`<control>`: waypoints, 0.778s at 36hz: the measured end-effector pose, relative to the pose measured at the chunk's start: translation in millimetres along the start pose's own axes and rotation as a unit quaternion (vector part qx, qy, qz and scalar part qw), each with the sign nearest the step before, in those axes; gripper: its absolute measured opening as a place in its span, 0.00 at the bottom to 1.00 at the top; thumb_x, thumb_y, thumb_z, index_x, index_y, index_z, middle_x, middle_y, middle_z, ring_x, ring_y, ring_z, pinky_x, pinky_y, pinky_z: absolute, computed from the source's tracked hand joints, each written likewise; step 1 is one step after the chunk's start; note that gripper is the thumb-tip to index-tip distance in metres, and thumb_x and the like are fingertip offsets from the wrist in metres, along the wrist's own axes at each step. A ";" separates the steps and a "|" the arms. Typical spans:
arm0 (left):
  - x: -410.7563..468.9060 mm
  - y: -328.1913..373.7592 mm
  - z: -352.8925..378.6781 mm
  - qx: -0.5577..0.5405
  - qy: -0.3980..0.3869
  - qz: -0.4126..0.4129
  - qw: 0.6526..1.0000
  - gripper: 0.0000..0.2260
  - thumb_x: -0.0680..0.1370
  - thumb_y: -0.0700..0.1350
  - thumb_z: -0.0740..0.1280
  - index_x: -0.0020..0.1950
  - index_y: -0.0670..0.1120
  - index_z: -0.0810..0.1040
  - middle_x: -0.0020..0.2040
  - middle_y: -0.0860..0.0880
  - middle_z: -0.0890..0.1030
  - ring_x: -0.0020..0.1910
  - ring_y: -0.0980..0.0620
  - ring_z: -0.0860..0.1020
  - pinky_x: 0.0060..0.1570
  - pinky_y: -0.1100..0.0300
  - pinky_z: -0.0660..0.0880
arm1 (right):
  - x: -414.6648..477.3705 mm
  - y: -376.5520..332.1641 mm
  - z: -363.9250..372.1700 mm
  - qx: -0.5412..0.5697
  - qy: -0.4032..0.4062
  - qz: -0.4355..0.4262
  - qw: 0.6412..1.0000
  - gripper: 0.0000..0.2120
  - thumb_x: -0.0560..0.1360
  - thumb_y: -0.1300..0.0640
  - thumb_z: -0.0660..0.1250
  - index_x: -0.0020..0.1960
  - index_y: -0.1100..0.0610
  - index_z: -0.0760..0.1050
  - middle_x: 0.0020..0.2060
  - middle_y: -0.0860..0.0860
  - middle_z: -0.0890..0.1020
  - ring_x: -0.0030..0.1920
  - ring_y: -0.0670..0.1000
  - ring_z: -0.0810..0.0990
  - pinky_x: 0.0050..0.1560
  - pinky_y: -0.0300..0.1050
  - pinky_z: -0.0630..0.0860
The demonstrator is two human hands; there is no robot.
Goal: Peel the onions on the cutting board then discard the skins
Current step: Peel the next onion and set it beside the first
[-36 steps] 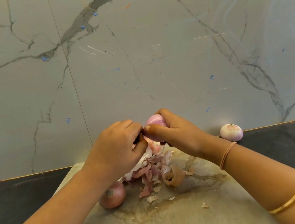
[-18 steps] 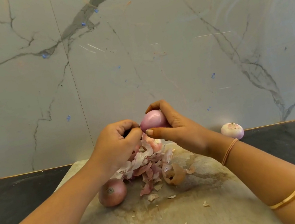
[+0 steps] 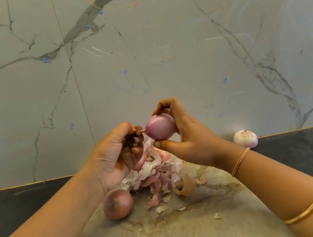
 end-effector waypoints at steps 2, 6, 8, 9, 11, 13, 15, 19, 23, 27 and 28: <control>1.1 7.5 -3.2 0.003 0.006 0.028 1.000 0.11 0.76 0.36 0.58 0.35 0.42 0.74 0.28 0.49 0.70 0.25 0.57 0.67 0.20 0.69 0.66 | 0.0 0.5 -0.9 -0.009 0.005 -0.002 1.000 0.25 0.74 0.62 0.72 0.55 0.41 0.60 0.56 0.45 0.72 0.55 0.51 0.77 0.58 0.40 0.77; -1.4 27.0 -9.5 0.258 0.051 0.173 0.949 0.12 0.78 0.37 0.61 0.36 0.42 0.79 0.29 0.49 0.76 0.27 0.56 0.71 0.27 0.64 0.71 | 0.1 4.1 -1.5 -0.017 0.006 0.006 1.000 0.26 0.74 0.61 0.72 0.57 0.41 0.59 0.58 0.48 0.72 0.55 0.51 0.77 0.58 0.41 0.77; -6.3 31.3 -3.3 0.367 0.040 0.245 0.897 0.09 0.77 0.42 0.64 0.39 0.45 0.81 0.31 0.50 0.80 0.29 0.53 0.75 0.31 0.58 0.73 | 0.5 6.3 -1.8 -0.025 0.009 0.009 1.000 0.27 0.74 0.61 0.72 0.59 0.42 0.58 0.58 0.48 0.73 0.55 0.51 0.77 0.58 0.42 0.78; -10.7 32.9 1.9 0.409 0.030 0.278 0.868 0.08 0.75 0.46 0.63 0.41 0.48 0.81 0.32 0.50 0.81 0.31 0.51 0.76 0.32 0.56 0.74 | 0.9 7.2 -2.0 -0.030 0.009 0.010 0.999 0.27 0.74 0.61 0.72 0.60 0.44 0.58 0.58 0.49 0.73 0.55 0.51 0.77 0.58 0.43 0.78; -18.4 36.2 11.1 0.475 0.014 0.345 0.810 0.07 0.72 0.49 0.61 0.42 0.52 0.80 0.35 0.53 0.82 0.34 0.54 0.79 0.34 0.60 0.75 | 1.3 8.5 -2.8 -0.039 0.010 0.013 0.999 0.27 0.73 0.60 0.73 0.60 0.45 0.58 0.57 0.49 0.73 0.55 0.51 0.77 0.57 0.43 0.78; -25.0 40.3 19.8 0.510 -0.003 0.392 0.766 0.07 0.72 0.48 0.62 0.44 0.55 0.78 0.40 0.58 0.81 0.40 0.59 0.79 0.35 0.68 0.75 | 1.2 9.5 -4.0 -0.046 0.010 0.015 0.999 0.27 0.73 0.60 0.73 0.60 0.45 0.59 0.56 0.48 0.73 0.53 0.51 0.77 0.56 0.41 0.78; -28.6 42.0 24.7 0.537 -0.020 0.421 0.731 0.09 0.71 0.49 0.62 0.46 0.52 0.81 0.41 0.59 0.80 0.42 0.60 0.78 0.37 0.69 0.75 | 0.8 9.2 -4.7 -0.059 0.010 0.013 0.998 0.26 0.73 0.59 0.73 0.59 0.46 0.59 0.54 0.48 0.73 0.52 0.51 0.77 0.54 0.40 0.78; -28.2 40.2 28.5 0.609 -0.038 0.448 0.653 0.18 0.71 0.53 0.60 0.46 0.45 0.84 0.37 0.54 0.82 0.39 0.59 0.77 0.37 0.66 0.74 | 1.3 8.2 -2.4 -0.104 -0.005 0.006 0.995 0.25 0.73 0.59 0.73 0.59 0.46 0.60 0.54 0.48 0.73 0.51 0.51 0.77 0.52 0.42 0.77; -24.8 34.1 32.1 0.670 -0.063 0.433 0.600 0.18 0.72 0.53 0.57 0.41 0.45 0.84 0.33 0.52 0.81 0.30 0.55 0.77 0.29 0.57 0.76 | 2.0 9.0 -0.1 -0.151 -0.025 0.000 0.988 0.24 0.73 0.60 0.72 0.59 0.45 0.61 0.54 0.48 0.74 0.49 0.50 0.75 0.47 0.39 0.76; -21.2 28.7 32.0 0.723 -0.053 0.416 0.550 0.16 0.72 0.51 0.58 0.35 0.44 0.81 0.28 0.50 0.77 0.27 0.50 0.74 0.24 0.62 0.64 | 2.0 10.1 2.9 -0.203 -0.043 -0.009 0.978 0.24 0.74 0.58 0.71 0.66 0.51 0.65 0.60 0.49 0.75 0.53 0.50 0.75 0.50 0.35 0.73; -20.9 28.7 32.0 0.730 -0.048 0.413 0.543 0.14 0.72 0.49 0.60 0.34 0.44 0.80 0.27 0.50 0.76 0.26 0.50 0.73 0.24 0.65 0.61 | 2.0 9.9 3.5 -0.214 -0.044 -0.012 0.976 0.25 0.74 0.58 0.71 0.68 0.52 0.65 0.62 0.49 0.75 0.56 0.49 0.74 0.53 0.35 0.72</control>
Point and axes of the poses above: each hand's wrist, its own x-axis towards the middle knuckle, its own z-axis out of the palm, y = z × x, the point moved 8 cm from there along x, towards the middle knuckle
